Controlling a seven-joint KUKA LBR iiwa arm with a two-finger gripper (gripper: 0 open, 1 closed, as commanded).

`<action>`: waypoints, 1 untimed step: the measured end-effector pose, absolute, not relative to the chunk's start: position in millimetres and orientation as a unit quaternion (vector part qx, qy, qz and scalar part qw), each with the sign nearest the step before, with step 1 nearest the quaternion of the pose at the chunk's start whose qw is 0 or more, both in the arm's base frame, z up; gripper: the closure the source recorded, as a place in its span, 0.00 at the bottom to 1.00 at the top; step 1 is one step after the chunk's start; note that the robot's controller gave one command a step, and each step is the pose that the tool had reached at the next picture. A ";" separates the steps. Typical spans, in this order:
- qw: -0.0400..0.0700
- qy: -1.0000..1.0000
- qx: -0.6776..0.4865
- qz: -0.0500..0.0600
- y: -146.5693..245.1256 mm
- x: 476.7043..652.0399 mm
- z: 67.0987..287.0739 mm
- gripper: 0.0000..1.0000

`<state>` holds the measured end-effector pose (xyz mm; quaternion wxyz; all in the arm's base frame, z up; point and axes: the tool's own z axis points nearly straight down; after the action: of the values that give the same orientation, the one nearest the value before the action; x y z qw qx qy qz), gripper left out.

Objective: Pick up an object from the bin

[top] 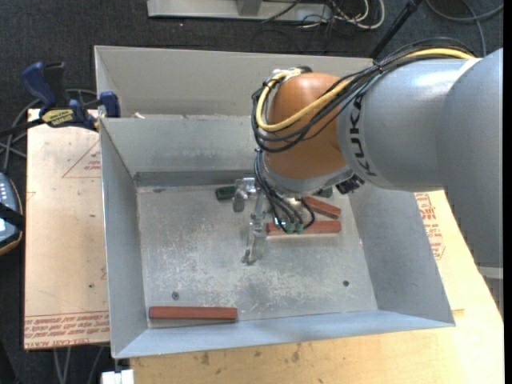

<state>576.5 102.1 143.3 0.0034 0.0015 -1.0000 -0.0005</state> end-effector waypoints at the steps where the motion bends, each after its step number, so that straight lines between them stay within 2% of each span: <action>1: -0.003 -0.998 0.060 0.000 58.2 650.8 107.5 0.00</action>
Offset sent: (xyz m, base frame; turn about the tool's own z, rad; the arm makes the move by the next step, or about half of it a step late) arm 0.0721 -0.0413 -0.0340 -0.1210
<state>650.8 58.2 107.5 -0.0027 0.0597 -0.9982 0.0005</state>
